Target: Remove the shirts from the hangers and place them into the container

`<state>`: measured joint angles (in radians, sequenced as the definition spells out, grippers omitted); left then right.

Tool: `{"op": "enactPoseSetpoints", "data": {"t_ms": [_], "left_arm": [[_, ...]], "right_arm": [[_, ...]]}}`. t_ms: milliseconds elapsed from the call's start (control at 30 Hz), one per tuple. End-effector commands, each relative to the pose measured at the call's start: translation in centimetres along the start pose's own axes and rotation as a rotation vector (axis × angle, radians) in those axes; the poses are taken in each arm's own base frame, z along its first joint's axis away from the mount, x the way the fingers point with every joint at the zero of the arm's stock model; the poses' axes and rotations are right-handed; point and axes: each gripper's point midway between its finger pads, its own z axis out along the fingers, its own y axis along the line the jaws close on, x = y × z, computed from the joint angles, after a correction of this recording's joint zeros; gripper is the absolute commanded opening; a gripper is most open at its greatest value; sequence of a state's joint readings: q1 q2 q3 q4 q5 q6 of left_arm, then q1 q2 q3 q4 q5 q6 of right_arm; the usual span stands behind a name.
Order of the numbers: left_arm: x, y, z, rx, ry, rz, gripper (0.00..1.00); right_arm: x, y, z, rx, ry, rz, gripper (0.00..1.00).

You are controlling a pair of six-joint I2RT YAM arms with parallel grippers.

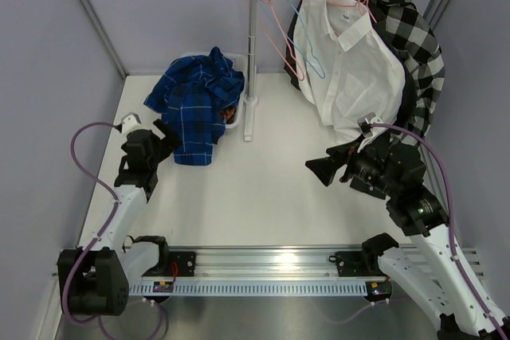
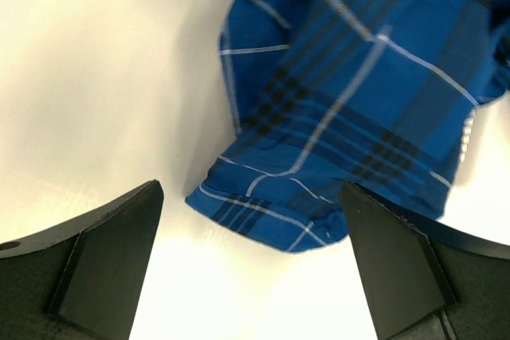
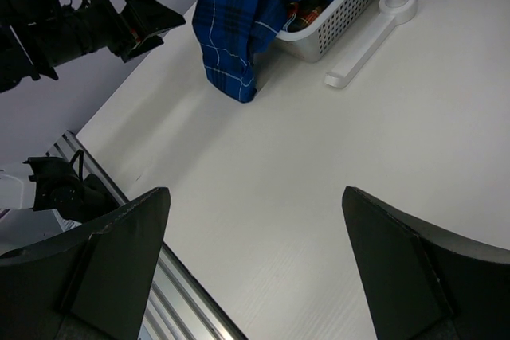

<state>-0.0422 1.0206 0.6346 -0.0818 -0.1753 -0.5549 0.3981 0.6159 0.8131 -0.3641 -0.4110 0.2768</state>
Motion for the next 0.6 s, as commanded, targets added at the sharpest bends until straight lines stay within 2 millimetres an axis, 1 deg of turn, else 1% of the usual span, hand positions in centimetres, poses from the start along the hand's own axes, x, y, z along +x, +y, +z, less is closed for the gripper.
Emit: {"op": "enactPoseSetpoints", "data": {"t_ms": [0,67,100,133,167,200,233,267,300,333,367,433,467,500,533,567], "left_arm": [[-3.9,-2.5,0.0,0.187,-0.2,-0.199,0.99],[-3.6,-1.1,1.1,0.179,-0.225,-0.233,0.99],[-2.5,-0.5,1.6,0.171,-0.208,-0.229,0.99],[-2.5,0.0,2.0,0.17,-0.209,-0.23,0.99],[-2.8,-0.7,2.3,0.215,-0.215,-0.227,0.99],[-1.9,-0.7,3.0,0.232,-0.179,-0.224,0.99],[-2.1,-0.6,3.4,0.238,-0.18,-0.229,0.99],[-2.3,-1.0,3.7,0.265,-0.185,-0.233,0.99],[-1.7,-0.7,4.5,0.256,-0.164,-0.237,0.98],[-1.8,-0.7,4.8,0.263,-0.165,-0.237,0.98],[-2.0,-1.2,4.8,0.296,-0.165,-0.234,0.98],[-1.5,-1.5,5.4,0.314,-0.143,-0.236,0.95],[-1.6,-2.1,5.4,0.347,-0.143,-0.239,0.94],[-1.6,-2.3,5.5,0.356,-0.144,-0.242,0.92],[-1.2,-2.3,5.9,0.357,-0.129,-0.245,0.91],[-1.6,-2.6,6.0,0.371,-0.132,-0.244,0.9]], "right_arm": [[-0.6,0.6,-0.1,-0.031,-0.021,-0.011,0.99],[-0.6,0.7,-0.2,-0.032,-0.024,-0.012,0.99],[-0.6,0.8,-0.2,-0.036,-0.023,-0.011,0.99],[-0.6,0.8,-0.2,-0.037,-0.024,-0.013,0.99],[-0.6,0.8,-0.2,-0.037,-0.024,-0.011,0.99],[-0.6,0.8,-0.3,-0.04,-0.024,-0.012,0.99],[-0.6,0.8,-0.3,-0.039,-0.026,-0.013,0.99],[-0.5,0.8,-0.2,-0.038,-0.023,-0.011,0.99],[-0.6,0.8,-0.3,-0.039,-0.025,-0.012,0.99],[-0.6,0.8,-0.3,-0.039,-0.025,-0.012,0.99],[-0.6,0.8,-0.3,-0.038,-0.027,-0.014,0.99],[-0.5,0.8,-0.3,-0.038,-0.027,-0.014,0.99],[-0.6,0.8,-0.3,-0.038,-0.026,-0.013,0.99],[-0.5,0.7,-0.2,-0.037,-0.024,-0.011,0.99],[-0.5,0.7,-0.2,-0.037,-0.024,-0.013,0.99],[-0.4,0.7,-0.1,-0.037,-0.019,-0.01,0.99]]}}
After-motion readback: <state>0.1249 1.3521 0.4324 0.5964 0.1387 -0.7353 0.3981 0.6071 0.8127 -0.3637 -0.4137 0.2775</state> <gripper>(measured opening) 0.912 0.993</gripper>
